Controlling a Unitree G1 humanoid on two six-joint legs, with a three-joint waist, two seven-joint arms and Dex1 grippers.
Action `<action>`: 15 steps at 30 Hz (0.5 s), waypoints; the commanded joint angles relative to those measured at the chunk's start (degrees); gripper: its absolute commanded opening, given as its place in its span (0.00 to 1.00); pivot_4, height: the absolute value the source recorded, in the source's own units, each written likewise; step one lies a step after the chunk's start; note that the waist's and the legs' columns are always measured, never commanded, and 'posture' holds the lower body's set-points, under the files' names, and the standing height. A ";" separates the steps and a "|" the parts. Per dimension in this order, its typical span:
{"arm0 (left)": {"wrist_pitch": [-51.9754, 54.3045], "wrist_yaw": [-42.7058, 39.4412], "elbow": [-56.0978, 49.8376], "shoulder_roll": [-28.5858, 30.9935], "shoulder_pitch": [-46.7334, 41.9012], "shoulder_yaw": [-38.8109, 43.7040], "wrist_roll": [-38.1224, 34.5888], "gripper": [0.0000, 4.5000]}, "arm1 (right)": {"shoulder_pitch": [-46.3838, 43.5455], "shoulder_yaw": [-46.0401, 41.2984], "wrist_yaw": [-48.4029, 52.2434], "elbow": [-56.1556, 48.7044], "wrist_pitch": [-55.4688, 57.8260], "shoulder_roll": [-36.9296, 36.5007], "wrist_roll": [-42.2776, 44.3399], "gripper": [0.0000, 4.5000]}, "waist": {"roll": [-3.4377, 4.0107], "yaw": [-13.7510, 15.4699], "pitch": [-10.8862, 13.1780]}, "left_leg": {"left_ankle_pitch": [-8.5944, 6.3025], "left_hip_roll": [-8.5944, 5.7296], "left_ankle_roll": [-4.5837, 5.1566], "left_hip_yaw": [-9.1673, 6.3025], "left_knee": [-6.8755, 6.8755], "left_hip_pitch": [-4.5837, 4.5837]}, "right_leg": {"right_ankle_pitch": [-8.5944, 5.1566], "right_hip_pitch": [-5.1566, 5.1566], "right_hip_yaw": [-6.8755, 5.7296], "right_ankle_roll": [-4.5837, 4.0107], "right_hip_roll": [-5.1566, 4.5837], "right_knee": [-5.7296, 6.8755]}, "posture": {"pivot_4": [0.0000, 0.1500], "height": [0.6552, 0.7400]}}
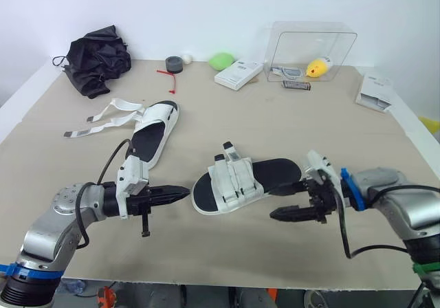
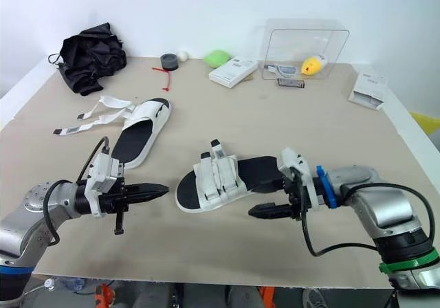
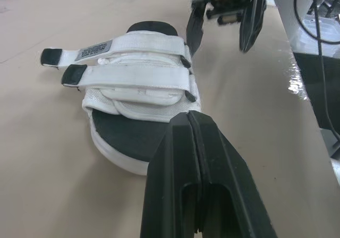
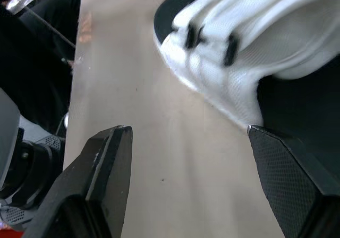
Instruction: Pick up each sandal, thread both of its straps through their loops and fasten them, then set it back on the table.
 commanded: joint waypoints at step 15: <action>-0.39 1.90 -1.54 -1.81 -0.36 0.59 -1.10 0.00 | -6.87 6.64 -0.61 7.78 -2.74 9.25 -4.45 0.83 | -0.01 -0.08 0.00 | 0.03 0.05 0.00 0.12 0.16 0.03 | -0.01 -0.12 0.13 -0.04 0.08 0.31 | 1.00 1.00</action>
